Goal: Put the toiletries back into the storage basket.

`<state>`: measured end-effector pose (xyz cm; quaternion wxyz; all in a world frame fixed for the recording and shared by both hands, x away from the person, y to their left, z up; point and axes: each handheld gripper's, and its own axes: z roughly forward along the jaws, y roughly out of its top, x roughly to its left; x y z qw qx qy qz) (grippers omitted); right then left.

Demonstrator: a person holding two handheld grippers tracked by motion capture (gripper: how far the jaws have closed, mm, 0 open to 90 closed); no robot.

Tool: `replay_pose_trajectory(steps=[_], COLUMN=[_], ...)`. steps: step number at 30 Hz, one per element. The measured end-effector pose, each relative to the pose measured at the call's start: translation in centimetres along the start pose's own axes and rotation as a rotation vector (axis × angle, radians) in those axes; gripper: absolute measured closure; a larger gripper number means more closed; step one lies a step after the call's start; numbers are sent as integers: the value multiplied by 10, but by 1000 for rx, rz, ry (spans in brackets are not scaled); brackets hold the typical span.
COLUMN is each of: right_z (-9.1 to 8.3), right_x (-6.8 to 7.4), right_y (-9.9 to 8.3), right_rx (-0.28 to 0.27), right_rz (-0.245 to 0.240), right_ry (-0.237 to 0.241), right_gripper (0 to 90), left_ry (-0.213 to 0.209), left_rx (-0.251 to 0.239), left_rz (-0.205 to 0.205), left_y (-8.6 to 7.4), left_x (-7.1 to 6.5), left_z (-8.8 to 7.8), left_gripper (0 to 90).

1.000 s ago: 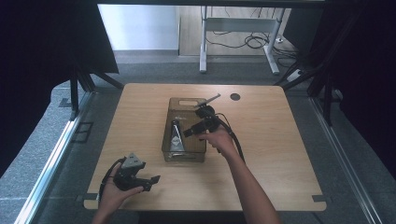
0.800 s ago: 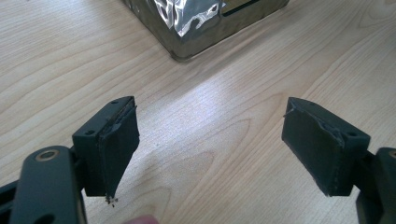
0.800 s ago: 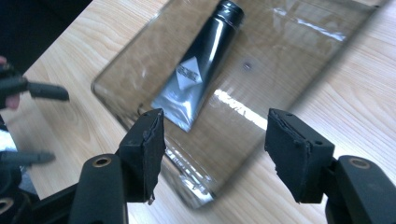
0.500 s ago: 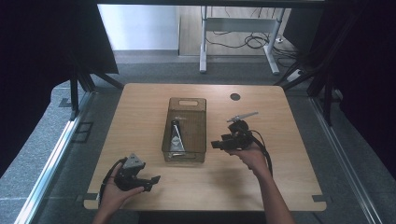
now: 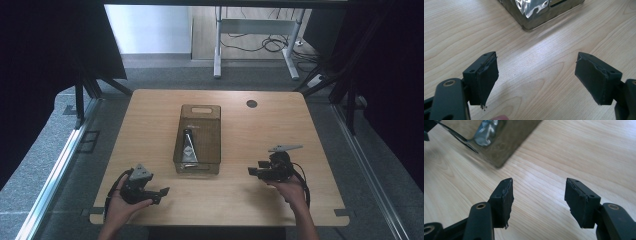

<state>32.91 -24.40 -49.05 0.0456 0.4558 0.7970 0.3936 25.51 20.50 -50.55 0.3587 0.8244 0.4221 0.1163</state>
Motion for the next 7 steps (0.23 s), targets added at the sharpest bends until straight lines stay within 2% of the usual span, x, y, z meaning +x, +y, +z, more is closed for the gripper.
replay_pose_trajectory(steps=[2,3,7], right_z=[0,-1,-5], right_x=[-2,-3,-5], right_y=[-1,-2,-6], right_rx=[4,8,-30], right_rz=[6,-2,-1], right_ry=[-1,-16,-38], right_gripper=[405,405,398], left_ry=[-1,-2,-2], left_rx=[1,1,-2], left_rz=[1,2,3], left_y=[0,0,0], left_x=[0,0,0], left_z=[0,0,-1], left_gripper=[191,192,192])
